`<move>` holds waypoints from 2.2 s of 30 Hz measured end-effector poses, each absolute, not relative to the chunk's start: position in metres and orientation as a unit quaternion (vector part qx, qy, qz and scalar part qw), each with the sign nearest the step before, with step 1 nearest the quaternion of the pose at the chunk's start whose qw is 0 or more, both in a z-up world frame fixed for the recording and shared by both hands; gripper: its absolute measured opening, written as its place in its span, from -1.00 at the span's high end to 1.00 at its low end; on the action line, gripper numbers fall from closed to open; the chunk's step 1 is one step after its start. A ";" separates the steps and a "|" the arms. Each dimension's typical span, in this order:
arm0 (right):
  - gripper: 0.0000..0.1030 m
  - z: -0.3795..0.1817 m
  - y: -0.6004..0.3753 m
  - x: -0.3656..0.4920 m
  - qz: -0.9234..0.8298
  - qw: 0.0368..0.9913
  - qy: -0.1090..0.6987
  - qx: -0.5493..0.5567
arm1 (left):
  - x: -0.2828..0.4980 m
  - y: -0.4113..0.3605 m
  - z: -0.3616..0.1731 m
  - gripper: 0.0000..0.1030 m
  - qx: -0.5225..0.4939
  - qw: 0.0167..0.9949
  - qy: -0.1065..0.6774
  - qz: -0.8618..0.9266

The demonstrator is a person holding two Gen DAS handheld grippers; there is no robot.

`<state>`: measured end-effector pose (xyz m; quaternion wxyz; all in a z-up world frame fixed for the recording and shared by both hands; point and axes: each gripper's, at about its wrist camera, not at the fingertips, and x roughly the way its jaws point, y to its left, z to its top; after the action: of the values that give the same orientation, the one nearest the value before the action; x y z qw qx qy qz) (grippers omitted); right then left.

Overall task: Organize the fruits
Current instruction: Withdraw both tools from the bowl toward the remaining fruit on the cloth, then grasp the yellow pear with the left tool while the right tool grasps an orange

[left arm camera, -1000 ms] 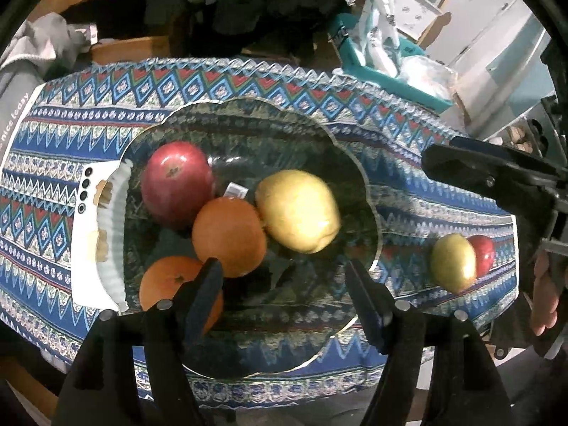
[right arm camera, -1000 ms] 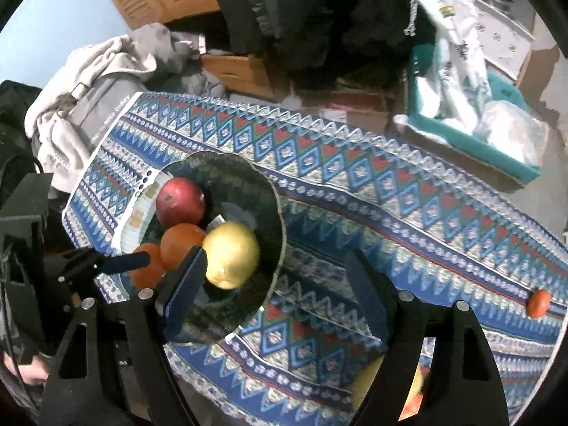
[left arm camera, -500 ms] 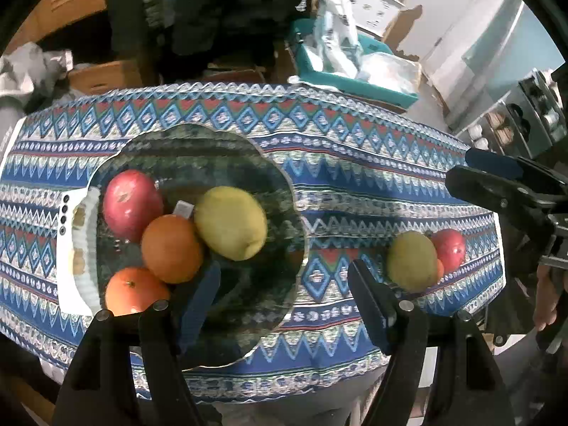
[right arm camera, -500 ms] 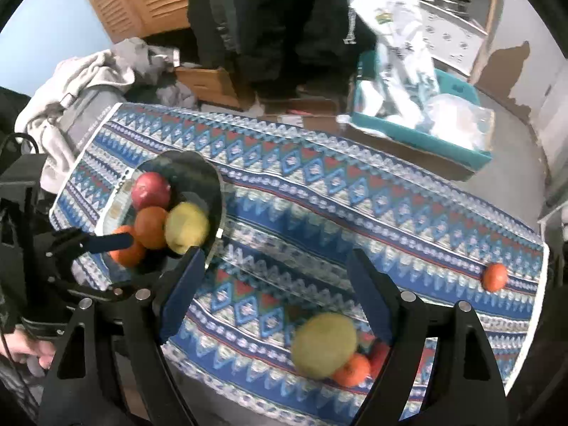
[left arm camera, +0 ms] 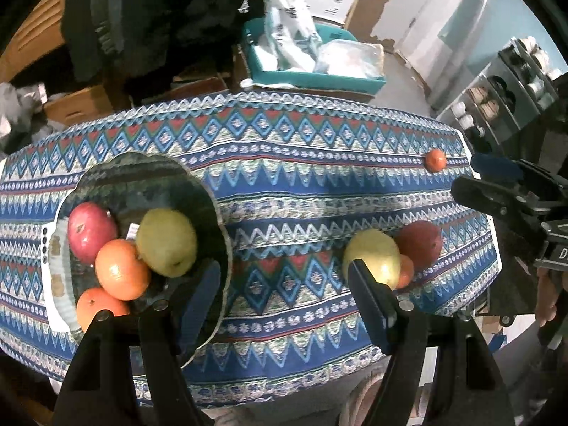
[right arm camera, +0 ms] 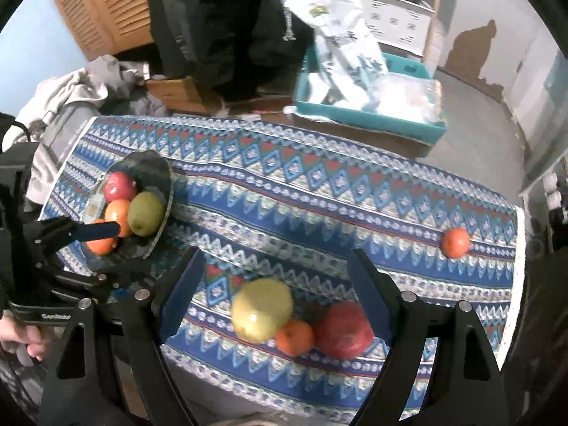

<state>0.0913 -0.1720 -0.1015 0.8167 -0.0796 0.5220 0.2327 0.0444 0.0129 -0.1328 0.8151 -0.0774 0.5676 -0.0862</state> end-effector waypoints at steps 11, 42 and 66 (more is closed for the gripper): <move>-0.64 -0.108 -0.227 0.094 0.200 0.825 0.526 -0.052 | 0.059 -0.029 -0.129 -0.47 -0.053 0.815 0.568 -0.103; -0.64 -0.198 -0.361 0.205 0.081 0.793 0.603 0.012 | 0.151 -0.078 -0.169 -0.47 -0.018 0.793 0.601 -0.097; 0.07 -0.262 -0.370 0.248 0.063 0.772 0.632 0.011 | 0.172 -0.082 -0.217 -0.47 -0.045 0.762 0.639 -0.099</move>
<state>0.2477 -0.3701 -0.2621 0.7723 0.0106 0.6320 0.0633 0.1721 -0.0820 -0.2169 0.7617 -0.0452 0.6387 -0.0993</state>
